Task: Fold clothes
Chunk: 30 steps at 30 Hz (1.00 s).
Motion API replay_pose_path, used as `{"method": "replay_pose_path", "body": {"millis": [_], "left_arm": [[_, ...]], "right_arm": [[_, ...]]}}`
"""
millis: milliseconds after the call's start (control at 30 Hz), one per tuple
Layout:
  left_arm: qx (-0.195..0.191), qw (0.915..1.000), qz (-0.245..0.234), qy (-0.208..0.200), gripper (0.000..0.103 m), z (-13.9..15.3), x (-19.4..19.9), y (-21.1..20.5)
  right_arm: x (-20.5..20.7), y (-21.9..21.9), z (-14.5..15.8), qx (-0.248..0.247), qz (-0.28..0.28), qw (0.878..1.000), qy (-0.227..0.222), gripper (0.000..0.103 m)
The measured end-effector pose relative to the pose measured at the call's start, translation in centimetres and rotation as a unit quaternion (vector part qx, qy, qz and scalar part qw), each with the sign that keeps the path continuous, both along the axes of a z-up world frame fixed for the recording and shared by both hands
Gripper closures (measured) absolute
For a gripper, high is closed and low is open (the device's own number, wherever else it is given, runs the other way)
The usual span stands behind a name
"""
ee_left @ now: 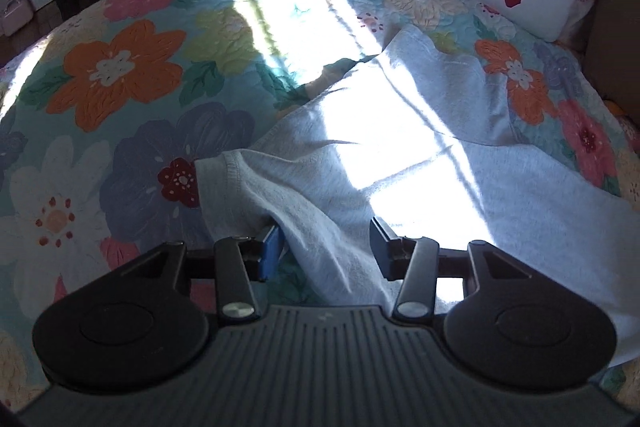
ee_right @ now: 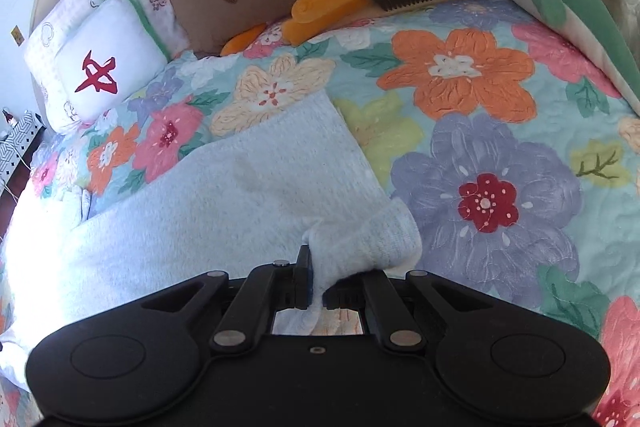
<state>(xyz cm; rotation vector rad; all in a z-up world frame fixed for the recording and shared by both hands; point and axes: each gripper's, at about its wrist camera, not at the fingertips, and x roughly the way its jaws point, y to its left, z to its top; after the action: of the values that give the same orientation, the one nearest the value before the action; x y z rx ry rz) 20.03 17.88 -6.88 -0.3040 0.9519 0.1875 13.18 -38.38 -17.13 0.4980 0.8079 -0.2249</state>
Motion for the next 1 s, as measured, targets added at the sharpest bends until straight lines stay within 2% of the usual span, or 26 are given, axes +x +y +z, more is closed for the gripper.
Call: {"method": "replay_pose_path", "body": {"millis": [100, 167, 267, 333, 400, 467, 500, 533, 600, 700, 733, 800, 867, 900, 933, 1000], "left_arm": [[-0.035, 0.9982, 0.039, 0.027, 0.053, -1.2, -0.7, 2.1], [-0.036, 0.9971, 0.061, 0.029, 0.053, -2.3, -1.7, 3.4], [-0.017, 0.9942, 0.092, 0.053, 0.053, -3.9, -2.3, 4.8], [-0.051, 0.9905, 0.107, 0.07, 0.053, -4.9, -2.5, 5.8], [-0.057, 0.9903, 0.11, 0.062, 0.053, -4.7, -2.8, 6.0], [-0.038, 0.9931, 0.102, 0.044, 0.053, -3.7, -3.0, 5.5], [-0.049, 0.9936, 0.095, 0.037, 0.049, -3.5, -2.9, 5.4], [-0.061, 0.9938, 0.088, 0.031, 0.042, -3.2, -2.8, 5.3], [-0.107, 0.9888, 0.091, 0.051, 0.037, -4.0, -2.5, 5.4], [-0.194, 0.9718, 0.101, 0.089, 0.037, -6.3, -2.5, 5.7], [-0.231, 0.9621, 0.116, 0.087, 0.037, -7.4, -2.5, 6.0], [-0.272, 0.9521, 0.13, 0.051, 0.036, -9.0, -2.2, 6.5], [-0.242, 0.96, 0.141, 0.003, 0.044, -8.8, -2.0, 6.7], [-0.198, 0.9709, 0.133, -0.021, 0.074, -8.1, -1.6, 6.6], [-0.163, 0.9788, 0.118, -0.039, 0.092, -7.3, -1.2, 6.5], [-0.113, 0.9842, 0.109, -0.081, 0.092, -5.3, -1.3, 6.2]], "right_arm": [[0.0, -0.5, -0.6, 0.018, -0.009, 1.0, 0.004, 0.099], [0.0, -0.8, -1.6, 0.028, -0.019, 0.999, 0.017, 0.099], [0.1, -0.6, -2.4, 0.032, -0.023, 0.999, 0.028, 0.099], [0.1, -0.2, -2.0, 0.016, -0.014, 0.999, 0.026, 0.099], [0.1, -0.1, -1.8, 0.009, -0.012, 1.0, 0.024, 0.099], [0.1, -0.2, -1.7, 0.01, -0.016, 1.0, 0.023, 0.098], [0.1, -0.3, -1.7, 0.014, -0.02, 0.999, 0.021, 0.098], [0.0, -0.4, -1.7, 0.018, -0.023, 0.999, 0.022, 0.098], [0.0, -0.4, -1.7, 0.022, -0.026, 0.999, 0.023, 0.098], [0.1, -0.5, -1.7, 0.029, -0.03, 0.999, 0.023, 0.098], [0.1, -0.6, -1.7, 0.032, -0.032, 0.999, 0.023, 0.098], [0.3, -0.5, -1.7, 0.03, -0.031, 0.999, 0.023, 0.097], [0.3, -0.5, -1.8, 0.029, -0.029, 0.999, 0.024, 0.097], [0.4, -0.5, -1.9, 0.028, -0.029, 0.999, 0.024, 0.097], [0.4, -0.5, -1.9, 0.028, -0.027, 0.999, 0.023, 0.097], [0.2, -0.5, -2.0, 0.027, -0.024, 0.999, 0.023, 0.097]]}}
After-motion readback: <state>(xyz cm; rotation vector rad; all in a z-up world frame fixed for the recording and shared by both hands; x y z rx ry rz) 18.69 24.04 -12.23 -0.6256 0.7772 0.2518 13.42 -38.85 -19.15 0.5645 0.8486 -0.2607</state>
